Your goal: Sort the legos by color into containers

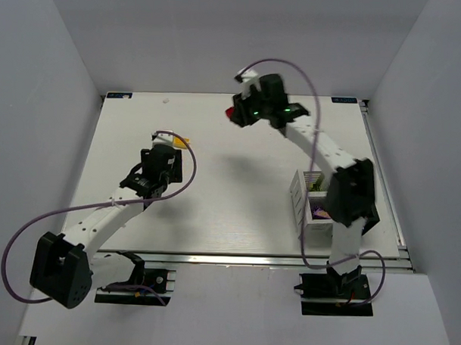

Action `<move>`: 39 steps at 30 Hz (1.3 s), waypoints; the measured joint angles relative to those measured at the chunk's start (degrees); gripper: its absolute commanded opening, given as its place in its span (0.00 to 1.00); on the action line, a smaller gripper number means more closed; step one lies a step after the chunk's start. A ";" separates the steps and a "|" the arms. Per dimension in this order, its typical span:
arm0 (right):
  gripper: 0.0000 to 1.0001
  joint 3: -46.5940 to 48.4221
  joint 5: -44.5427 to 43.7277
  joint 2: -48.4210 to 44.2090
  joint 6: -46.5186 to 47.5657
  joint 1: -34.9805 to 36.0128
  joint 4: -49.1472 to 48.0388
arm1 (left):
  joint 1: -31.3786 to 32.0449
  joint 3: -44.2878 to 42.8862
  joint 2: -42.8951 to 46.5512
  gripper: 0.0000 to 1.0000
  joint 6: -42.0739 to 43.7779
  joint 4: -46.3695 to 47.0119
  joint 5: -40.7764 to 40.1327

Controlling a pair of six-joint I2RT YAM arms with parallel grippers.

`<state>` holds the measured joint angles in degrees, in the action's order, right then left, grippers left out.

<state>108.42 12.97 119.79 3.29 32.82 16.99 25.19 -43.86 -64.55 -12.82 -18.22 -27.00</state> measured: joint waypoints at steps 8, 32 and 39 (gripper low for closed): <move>0.00 -17.31 0.92 -37.81 4.96 -14.53 1.05 | -1.53 -4.52 -10.27 0.97 -3.08 -4.13 3.34; 0.00 -47.67 -3.63 -53.37 14.45 -40.85 22.77 | -2.69 -5.62 -9.05 0.98 -4.72 -5.99 8.31; 0.00 -49.75 -3.82 -53.31 16.11 -43.08 23.04 | -2.69 -5.62 -9.05 0.98 -4.68 -5.99 8.52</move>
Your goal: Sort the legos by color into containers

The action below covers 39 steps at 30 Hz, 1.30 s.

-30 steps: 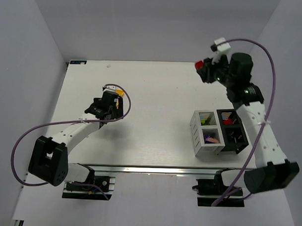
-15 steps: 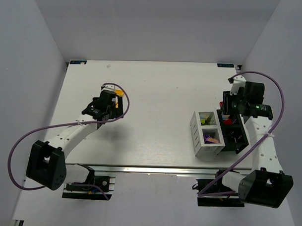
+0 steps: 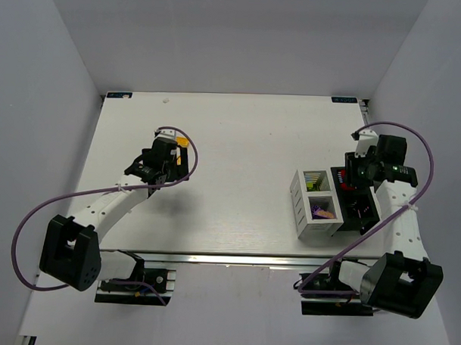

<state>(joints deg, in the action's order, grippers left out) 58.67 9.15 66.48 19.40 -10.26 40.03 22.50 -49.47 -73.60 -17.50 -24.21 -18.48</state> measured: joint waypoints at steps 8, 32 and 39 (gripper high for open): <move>0.60 -0.42 0.50 1.49 1.25 -2.32 -0.13 | 0.00 0.00 -0.22 0.98 0.04 -0.02 0.04; 0.00 -16.35 47.32 -19.78 -7.74 -4.42 -24.28 | -2.62 -14.23 -29.22 0.86 2.08 -1.62 1.07; 0.00 -16.85 51.01 -22.05 -7.78 -4.42 -24.79 | -3.45 -23.85 -37.03 0.68 3.91 -2.47 1.11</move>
<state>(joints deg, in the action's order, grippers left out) 41.82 60.16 44.42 11.62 -14.68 15.25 19.05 -73.32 -110.63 -13.58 -26.68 -17.37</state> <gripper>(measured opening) 0.012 0.732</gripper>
